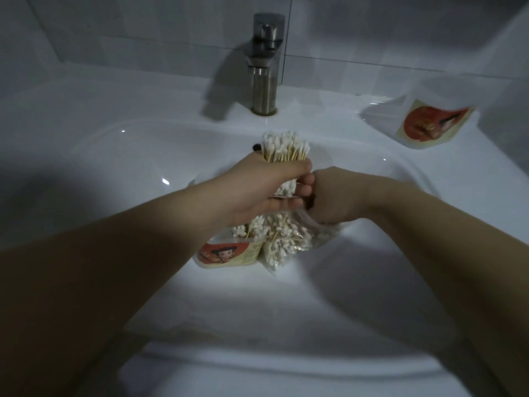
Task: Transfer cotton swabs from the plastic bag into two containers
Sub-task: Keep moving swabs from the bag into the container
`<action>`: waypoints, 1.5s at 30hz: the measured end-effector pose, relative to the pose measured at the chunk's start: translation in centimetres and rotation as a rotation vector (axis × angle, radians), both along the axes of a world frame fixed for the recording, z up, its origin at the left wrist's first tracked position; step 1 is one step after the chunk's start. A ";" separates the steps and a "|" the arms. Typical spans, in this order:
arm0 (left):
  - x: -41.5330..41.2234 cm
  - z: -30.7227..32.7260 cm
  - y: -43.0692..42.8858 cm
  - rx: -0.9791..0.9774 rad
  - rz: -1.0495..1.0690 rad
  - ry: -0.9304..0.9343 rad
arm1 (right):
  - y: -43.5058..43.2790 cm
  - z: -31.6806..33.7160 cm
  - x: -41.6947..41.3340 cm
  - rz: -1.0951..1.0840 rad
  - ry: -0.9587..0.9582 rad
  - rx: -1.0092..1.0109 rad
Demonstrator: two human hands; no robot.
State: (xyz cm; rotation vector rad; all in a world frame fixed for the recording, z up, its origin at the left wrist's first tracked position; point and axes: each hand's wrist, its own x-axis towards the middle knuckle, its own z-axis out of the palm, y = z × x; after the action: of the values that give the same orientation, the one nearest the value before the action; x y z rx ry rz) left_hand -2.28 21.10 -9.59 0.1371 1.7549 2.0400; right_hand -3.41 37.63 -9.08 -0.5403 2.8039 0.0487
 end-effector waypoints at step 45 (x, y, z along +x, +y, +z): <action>-0.1 -0.5 0.1 -0.228 0.102 0.183 | 1.7 4.2 0.5 -0.119 0.240 -0.515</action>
State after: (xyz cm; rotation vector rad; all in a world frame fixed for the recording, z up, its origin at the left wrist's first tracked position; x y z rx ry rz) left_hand -2.35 21.19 -10.06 0.1708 2.1334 1.9298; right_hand -2.92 39.32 -4.87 -0.5003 3.0751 -0.6915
